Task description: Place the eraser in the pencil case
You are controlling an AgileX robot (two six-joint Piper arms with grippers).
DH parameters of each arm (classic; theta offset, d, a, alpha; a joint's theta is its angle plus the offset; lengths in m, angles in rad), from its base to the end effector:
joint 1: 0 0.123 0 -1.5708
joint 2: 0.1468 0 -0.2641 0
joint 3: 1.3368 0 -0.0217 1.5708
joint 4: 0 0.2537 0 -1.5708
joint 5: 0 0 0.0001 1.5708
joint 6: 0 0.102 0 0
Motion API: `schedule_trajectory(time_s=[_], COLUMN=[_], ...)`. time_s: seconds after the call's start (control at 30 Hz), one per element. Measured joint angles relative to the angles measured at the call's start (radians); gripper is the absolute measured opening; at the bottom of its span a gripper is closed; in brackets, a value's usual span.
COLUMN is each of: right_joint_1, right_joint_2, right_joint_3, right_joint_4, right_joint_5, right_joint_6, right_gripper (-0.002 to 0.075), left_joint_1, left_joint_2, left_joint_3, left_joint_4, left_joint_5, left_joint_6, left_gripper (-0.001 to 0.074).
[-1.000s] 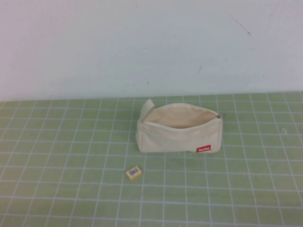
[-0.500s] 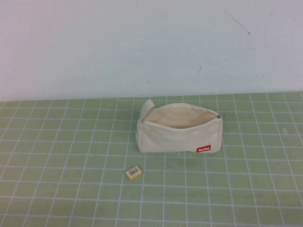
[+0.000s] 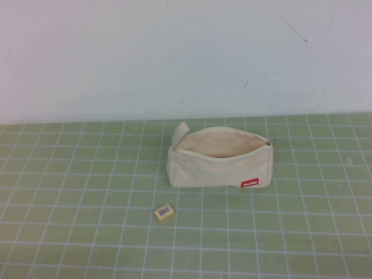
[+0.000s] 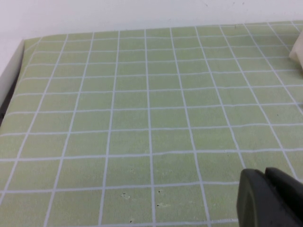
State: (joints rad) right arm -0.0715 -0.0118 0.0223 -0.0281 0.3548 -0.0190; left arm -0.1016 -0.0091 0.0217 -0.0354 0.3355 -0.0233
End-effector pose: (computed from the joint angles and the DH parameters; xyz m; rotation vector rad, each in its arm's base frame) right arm 0.0874 -0.0073 0.1715 0.0310 1.8495 -0.0905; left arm 0.0877 -0.0101 0.1734 0.0493 1.8325 -0.1220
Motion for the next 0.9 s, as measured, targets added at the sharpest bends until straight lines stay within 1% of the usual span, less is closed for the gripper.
schedule_trajectory(time_s=[0.1, 0.17, 0.23, 0.4, 0.47, 0.63, 0.73, 0.77, 0.83, 0.87, 0.9], right_joint_1=[0.000, 0.000, 0.000, 0.000, 0.000, 0.000, 0.000, 0.000, 0.000, 0.000, 0.000], right_joint_2=[0.000, 0.000, 0.000, 0.000, 0.000, 0.000, 0.000, 0.000, 0.000, 0.000, 0.000], right_joint_3=[0.000, 0.000, 0.000, 0.000, 0.000, 0.000, 0.000, 0.000, 0.000, 0.000, 0.000], right_joint_4=[0.000, 0.000, 0.000, 0.000, 0.000, 0.000, 0.000, 0.000, 0.000, 0.000, 0.000], right_joint_5=[0.000, 0.000, 0.000, 0.000, 0.000, 0.000, 0.000, 0.000, 0.000, 0.000, 0.000], right_joint_6=[0.000, 0.000, 0.000, 0.000, 0.000, 0.000, 0.000, 0.000, 0.000, 0.000, 0.000], right_gripper=[-0.0001, -0.0001, -0.0001, -0.0001, -0.0001, -0.0001, -0.0001, -0.0001, -0.0001, -0.0001, -0.0001], left_joint_1=[0.000, 0.000, 0.000, 0.000, 0.000, 0.000, 0.000, 0.000, 0.000, 0.000, 0.000], left_joint_2=[0.000, 0.000, 0.000, 0.000, 0.000, 0.000, 0.000, 0.000, 0.000, 0.000, 0.000], left_joint_3=[0.000, 0.004, 0.005, 0.005, 0.005, 0.005, 0.005, 0.005, 0.005, -0.006, -0.034], left_joint_4=[0.009, 0.029, 0.051, 0.098, 0.106, 0.109, 0.110, 0.102, 0.069, 0.049, 0.035], left_joint_5=[-0.021, -0.080, -0.173, -0.494, -0.597, -0.805, -0.933, -0.962, -0.963, -0.917, -0.828], left_joint_6=[0.000, 0.000, 0.000, 0.001, 0.001, -0.002, -0.054, -0.063, -0.076, -0.082, -0.087], left_gripper=[-0.0001, -0.0001, -0.0001, -0.0001, -0.0001, -0.0001, -0.0001, -0.0001, -0.0001, -0.0001, -0.0001])
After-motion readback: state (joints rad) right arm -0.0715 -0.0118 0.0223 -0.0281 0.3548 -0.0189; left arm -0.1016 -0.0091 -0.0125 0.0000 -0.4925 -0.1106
